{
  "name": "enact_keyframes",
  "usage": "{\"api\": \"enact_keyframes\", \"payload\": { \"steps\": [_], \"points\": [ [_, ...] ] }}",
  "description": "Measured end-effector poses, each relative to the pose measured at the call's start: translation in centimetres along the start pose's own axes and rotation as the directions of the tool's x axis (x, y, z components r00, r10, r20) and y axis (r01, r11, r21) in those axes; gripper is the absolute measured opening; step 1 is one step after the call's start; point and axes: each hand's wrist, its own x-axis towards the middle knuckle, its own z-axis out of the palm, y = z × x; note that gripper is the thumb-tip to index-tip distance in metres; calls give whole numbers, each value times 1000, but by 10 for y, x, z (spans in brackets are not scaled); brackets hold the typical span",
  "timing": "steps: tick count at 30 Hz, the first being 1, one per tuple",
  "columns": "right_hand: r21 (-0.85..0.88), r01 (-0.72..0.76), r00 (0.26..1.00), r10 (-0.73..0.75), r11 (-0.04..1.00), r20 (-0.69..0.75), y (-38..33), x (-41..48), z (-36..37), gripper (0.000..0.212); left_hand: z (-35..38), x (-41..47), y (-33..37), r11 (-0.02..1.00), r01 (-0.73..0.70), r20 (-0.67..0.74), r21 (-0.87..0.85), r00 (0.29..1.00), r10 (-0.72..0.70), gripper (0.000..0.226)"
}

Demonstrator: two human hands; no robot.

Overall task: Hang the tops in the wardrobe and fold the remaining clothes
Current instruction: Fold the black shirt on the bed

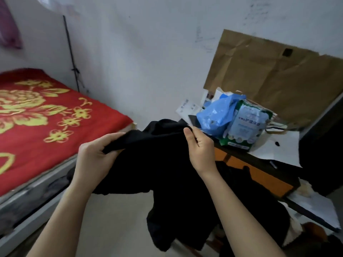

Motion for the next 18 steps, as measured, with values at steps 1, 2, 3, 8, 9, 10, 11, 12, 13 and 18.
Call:
{"api": "enact_keyframes", "payload": {
  "steps": [1,2,3,8,9,10,11,12,13,18],
  "points": [
    [25,1,999,-2,1000,39,-8,2,24,33,-21,-3,-10,999,12,-25,43,1000,-11,60],
    [50,5,997,-8,999,75,-18,4,49,36,-45,-5,-20,995,29,-50,98,998,-25,56],
    [79,17,994,-26,997,106,-28,5,74,39,-68,-8,-30,987,53,-76,151,996,-42,53],
    [204,60,965,-108,977,238,-86,3,202,23,-185,-33,-79,936,238,-201,260,961,-188,52],
    [235,56,964,-114,970,241,-96,2,219,25,-201,-38,-91,916,289,-198,279,950,-240,50],
    [276,56,960,-128,959,251,-107,0,238,25,-218,-45,-104,881,353,-187,315,933,-307,47],
    [318,44,953,-135,947,272,-117,-4,258,24,-236,-54,-119,823,429,-185,371,903,-387,45],
    [353,20,947,-130,935,292,-125,-7,274,23,-250,-63,-132,759,497,-194,419,866,-461,45],
    [379,-10,944,-116,925,310,-131,-10,287,21,-260,-73,-143,712,551,-207,435,831,-517,43],
    [377,-32,883,-150,926,445,-139,-5,344,22,-288,-109,-179,713,671,-302,203,735,-607,28]
  ]
}}
